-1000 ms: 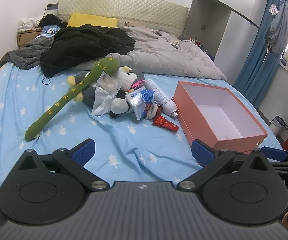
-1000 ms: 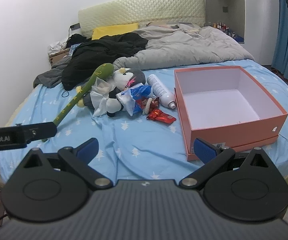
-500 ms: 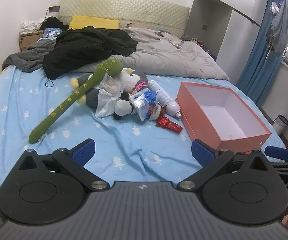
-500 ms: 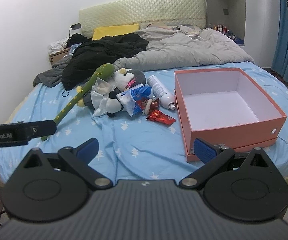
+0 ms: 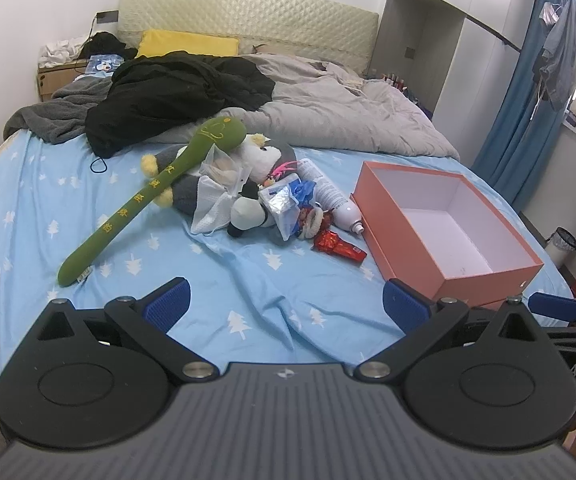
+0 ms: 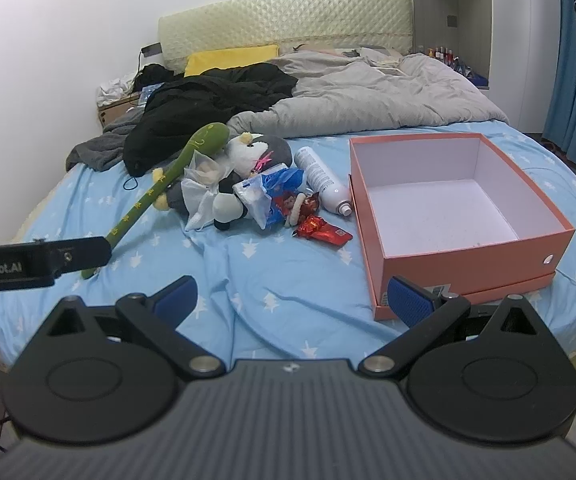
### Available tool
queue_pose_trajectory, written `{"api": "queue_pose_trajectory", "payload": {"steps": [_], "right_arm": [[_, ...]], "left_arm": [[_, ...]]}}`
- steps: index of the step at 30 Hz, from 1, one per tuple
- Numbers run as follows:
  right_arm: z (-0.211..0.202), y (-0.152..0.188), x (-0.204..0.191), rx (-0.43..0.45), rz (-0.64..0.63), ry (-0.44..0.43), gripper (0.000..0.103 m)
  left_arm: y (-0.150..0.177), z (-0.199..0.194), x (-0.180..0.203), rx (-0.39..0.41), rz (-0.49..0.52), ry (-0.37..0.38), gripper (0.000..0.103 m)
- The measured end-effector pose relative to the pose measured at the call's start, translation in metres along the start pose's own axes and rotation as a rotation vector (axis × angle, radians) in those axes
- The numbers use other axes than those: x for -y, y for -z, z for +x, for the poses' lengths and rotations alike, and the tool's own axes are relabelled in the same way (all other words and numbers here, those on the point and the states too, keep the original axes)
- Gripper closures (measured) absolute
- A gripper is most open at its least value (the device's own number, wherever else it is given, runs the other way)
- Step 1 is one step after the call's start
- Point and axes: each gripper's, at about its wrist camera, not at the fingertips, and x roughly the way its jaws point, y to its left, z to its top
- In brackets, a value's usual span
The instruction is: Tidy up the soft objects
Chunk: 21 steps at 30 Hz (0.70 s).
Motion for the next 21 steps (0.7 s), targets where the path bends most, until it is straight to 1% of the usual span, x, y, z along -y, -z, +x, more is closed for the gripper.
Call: {"api": "queue_pose_trajectory", "payload": {"steps": [8, 17, 21], "right_arm": [[0.004, 0.005, -0.002, -0.012, 0.002, 0.003, 0.0], [0.006, 0.005, -0.007, 0.0, -0.003, -0.015, 0.0], [0.009, 0.007, -0.006, -0.01, 0.004, -0.014, 0.0]], "left_arm": [[0.002, 0.005, 0.001, -0.006, 0.006, -0.007, 0.0], [0.007, 0.009, 0.001, -0.014, 0.008, 0.0, 0.0], [0.008, 0.016, 0.0, -0.015, 0.017, 0.004, 0.0]]}}
